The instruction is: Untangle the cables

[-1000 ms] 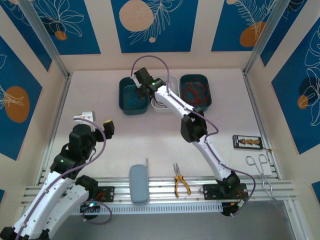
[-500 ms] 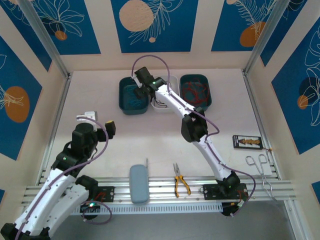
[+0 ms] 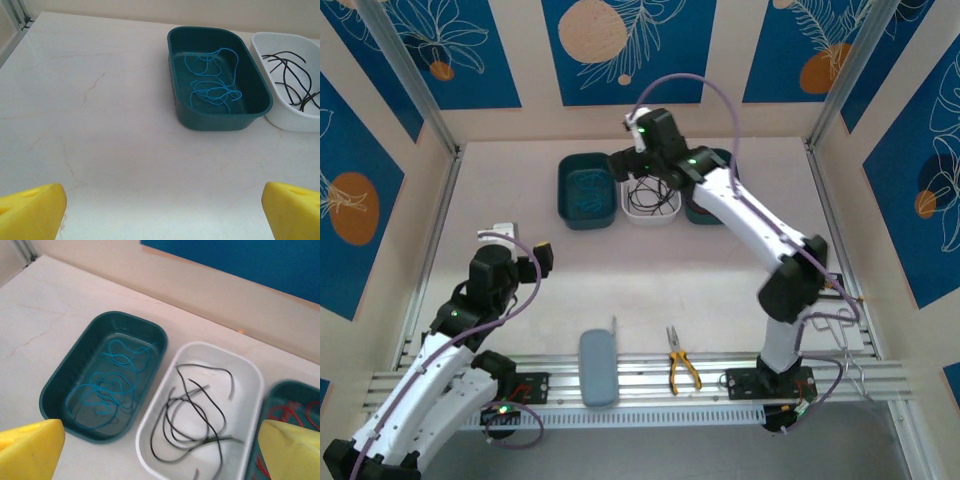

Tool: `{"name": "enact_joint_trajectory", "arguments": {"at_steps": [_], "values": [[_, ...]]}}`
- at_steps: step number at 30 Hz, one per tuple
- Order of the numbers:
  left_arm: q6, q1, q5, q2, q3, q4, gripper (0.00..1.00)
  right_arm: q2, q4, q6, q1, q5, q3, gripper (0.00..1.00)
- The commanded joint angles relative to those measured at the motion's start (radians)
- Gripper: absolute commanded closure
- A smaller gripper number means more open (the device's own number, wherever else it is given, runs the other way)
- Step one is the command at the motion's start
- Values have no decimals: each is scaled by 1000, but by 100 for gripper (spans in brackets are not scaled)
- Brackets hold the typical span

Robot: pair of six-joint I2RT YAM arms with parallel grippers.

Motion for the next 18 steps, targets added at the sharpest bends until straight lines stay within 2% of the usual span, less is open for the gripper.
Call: {"name": "enact_joint_trajectory", "arguments": {"at_steps": [1,8,12,18], "values": [[4,14,-28,2,-29,49,0,-136,46,109,-39,95,-187,1],[25,52,-36,48,-125,161,0,-468,35,272,-121,195,-618,1],[64,85,-34,78,-175,240,0,-597,17,341,-184,210,-784,1],[153,143,-37,116,-243,408,0,-762,132,352,-287,236,-1003,1]]}}
